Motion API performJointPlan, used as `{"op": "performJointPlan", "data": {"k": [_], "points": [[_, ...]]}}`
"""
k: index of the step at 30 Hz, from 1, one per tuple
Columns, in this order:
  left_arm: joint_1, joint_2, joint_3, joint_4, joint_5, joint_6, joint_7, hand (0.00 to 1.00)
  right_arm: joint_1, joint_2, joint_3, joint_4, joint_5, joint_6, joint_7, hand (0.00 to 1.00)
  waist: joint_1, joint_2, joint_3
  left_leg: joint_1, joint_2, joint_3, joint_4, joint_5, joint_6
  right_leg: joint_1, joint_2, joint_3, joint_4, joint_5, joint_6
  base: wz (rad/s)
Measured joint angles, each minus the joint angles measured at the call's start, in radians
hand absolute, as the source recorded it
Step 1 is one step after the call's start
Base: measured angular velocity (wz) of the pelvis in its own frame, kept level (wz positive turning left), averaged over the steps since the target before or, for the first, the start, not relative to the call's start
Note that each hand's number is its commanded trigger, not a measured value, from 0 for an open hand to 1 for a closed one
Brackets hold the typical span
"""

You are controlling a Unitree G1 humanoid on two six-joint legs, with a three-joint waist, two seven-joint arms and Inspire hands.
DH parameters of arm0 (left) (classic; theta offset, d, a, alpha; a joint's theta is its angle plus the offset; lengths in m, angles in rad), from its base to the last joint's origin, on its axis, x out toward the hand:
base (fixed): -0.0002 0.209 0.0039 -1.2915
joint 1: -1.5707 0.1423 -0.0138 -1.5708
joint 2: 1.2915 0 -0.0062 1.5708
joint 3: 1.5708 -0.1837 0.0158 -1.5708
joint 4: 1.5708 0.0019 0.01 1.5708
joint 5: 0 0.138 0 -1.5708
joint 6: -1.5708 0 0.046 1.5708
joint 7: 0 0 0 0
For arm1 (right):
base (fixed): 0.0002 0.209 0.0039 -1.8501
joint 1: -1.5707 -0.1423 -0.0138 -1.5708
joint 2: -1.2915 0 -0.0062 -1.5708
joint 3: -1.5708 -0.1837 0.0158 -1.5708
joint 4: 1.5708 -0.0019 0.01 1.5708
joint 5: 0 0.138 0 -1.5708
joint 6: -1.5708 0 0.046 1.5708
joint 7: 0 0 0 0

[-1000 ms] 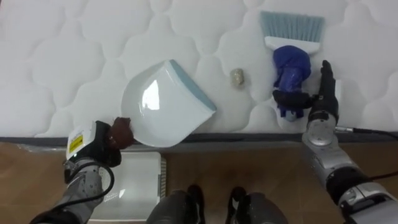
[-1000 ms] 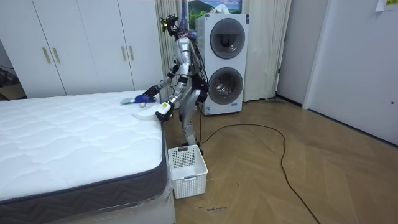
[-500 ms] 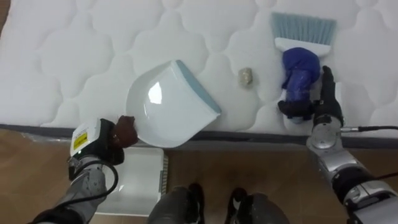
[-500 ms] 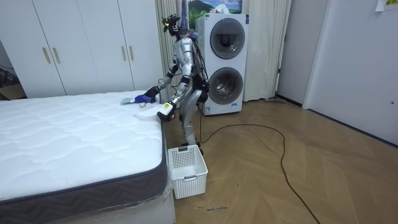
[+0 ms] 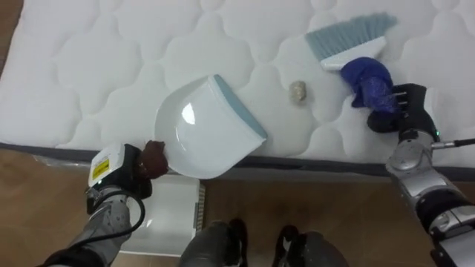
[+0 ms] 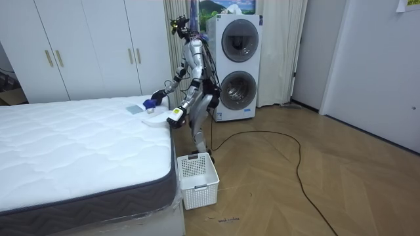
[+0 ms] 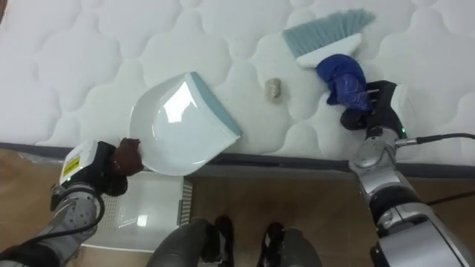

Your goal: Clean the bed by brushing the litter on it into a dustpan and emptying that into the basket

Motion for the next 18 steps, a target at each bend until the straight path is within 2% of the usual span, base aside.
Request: {"op": "performJointPlan", "data": {"k": [4, 18], "points": [[0.001, 0.000, 0.000, -0.011, 0.000, 0.011, -0.005, 1.00, 0.000, 0.006, 0.007, 0.002, 0.001, 0.019, -0.002, 1.00, -0.001, 0.002, -0.0004, -0.002, 0.001, 0.000, 0.001, 0.000, 0.000, 0.000, 0.001, 0.000, -0.001, 0.000, 0.000, 0.00], [0.003, -0.003, 0.000, -0.022, 0.001, 0.025, -0.021, 1.00, 0.004, 0.018, 0.007, 0.031, 0.002, 0.021, 0.004, 1.00, -0.006, -0.003, -0.0001, 0.009, -0.007, 0.001, 0.003, 0.000, 0.001, 0.007, -0.009, 0.000, 0.008, 0.000, 0.003, 0.00]]}}
